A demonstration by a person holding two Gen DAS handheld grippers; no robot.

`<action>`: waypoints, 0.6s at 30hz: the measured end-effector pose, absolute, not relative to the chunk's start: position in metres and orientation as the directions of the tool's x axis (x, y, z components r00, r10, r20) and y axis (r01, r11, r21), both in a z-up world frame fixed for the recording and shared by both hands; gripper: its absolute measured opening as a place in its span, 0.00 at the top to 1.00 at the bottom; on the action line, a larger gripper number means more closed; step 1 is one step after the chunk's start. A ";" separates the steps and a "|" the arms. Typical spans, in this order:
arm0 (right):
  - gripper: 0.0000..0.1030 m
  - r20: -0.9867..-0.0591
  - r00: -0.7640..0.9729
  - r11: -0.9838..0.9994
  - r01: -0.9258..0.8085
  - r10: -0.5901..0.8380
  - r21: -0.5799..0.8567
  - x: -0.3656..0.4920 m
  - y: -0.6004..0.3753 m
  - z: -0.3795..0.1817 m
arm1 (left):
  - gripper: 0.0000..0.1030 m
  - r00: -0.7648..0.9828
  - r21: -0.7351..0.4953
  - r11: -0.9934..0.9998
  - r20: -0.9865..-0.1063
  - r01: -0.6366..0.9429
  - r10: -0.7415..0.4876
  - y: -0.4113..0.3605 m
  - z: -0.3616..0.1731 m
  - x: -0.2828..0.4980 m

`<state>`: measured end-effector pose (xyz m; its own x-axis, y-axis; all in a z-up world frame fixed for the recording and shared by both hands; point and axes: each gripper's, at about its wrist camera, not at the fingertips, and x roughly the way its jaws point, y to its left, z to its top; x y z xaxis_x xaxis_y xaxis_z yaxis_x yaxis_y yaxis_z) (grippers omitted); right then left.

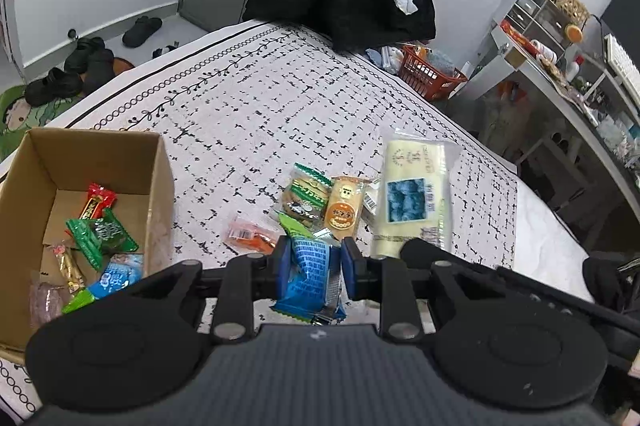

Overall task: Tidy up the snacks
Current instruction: 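Carry the blue packet and cheese stick over the box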

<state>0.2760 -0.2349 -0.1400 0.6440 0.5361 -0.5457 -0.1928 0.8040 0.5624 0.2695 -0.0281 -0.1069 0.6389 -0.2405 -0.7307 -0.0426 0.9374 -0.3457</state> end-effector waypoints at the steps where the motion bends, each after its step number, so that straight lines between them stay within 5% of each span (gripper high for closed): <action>1: 0.78 -0.547 0.644 0.806 -0.196 0.535 0.558 0.275 -0.232 -0.138 | 0.75 0.634 -0.360 0.932 -0.733 -0.054 -0.246 -0.023 -0.107 0.270; 18: 0.78 -0.544 0.638 0.817 -0.258 0.546 0.516 0.268 -0.164 -0.118 | 0.75 0.662 -0.448 0.891 -0.689 -0.070 -0.295 0.048 -0.093 0.257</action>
<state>0.2679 -0.1642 -0.1183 0.6376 0.5456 -0.5439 -0.2583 0.8166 0.5162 0.2573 0.0477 -0.0932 0.6623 -0.2949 -0.6887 -0.0696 0.8911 -0.4485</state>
